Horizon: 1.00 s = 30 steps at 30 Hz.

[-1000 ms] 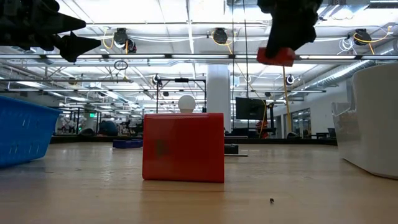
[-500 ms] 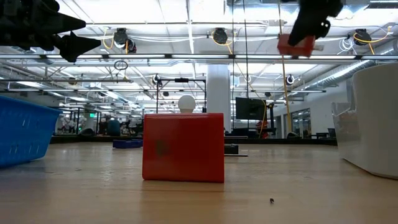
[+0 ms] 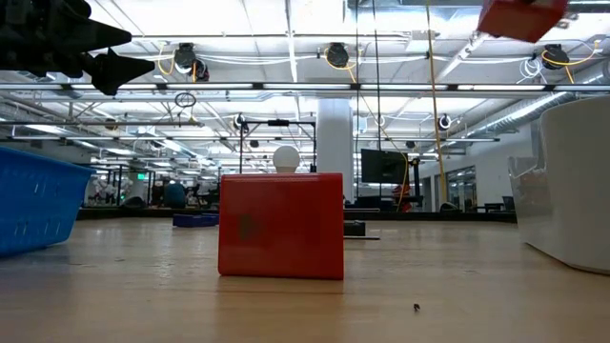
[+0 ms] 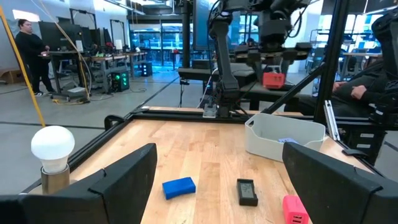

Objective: Pick & Place Office items
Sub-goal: Put the top red charger adapter into the gray bin

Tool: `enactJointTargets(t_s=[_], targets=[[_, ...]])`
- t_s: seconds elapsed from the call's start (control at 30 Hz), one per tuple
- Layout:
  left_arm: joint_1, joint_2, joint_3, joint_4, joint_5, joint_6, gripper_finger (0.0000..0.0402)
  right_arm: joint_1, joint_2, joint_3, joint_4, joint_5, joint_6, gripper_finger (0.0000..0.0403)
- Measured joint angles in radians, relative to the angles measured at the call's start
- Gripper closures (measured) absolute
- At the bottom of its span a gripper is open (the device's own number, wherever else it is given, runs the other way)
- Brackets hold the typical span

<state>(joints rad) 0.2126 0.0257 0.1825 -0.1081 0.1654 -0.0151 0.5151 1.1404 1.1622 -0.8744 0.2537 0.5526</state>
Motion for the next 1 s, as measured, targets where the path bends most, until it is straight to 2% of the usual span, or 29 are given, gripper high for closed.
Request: enactJointTargets(t_s=[0.17,0.73,1.0], targets=[[0.0,0.0,0.0,0.0,0.0,0.0,0.005,0.041,0.003,-0.064,0.044,-0.05,0.009,0.0197],[0.0,0.0,0.0,0.0,0.0,0.0,0.005,0.046,0.002,-0.265,0.075,-0.049,0.064,0.0197],[0.0,0.0,0.0,0.0,0.0,0.0,0.005,0.046,0.002,-0.334,0.204,-0.08,0.065,0.0197]])
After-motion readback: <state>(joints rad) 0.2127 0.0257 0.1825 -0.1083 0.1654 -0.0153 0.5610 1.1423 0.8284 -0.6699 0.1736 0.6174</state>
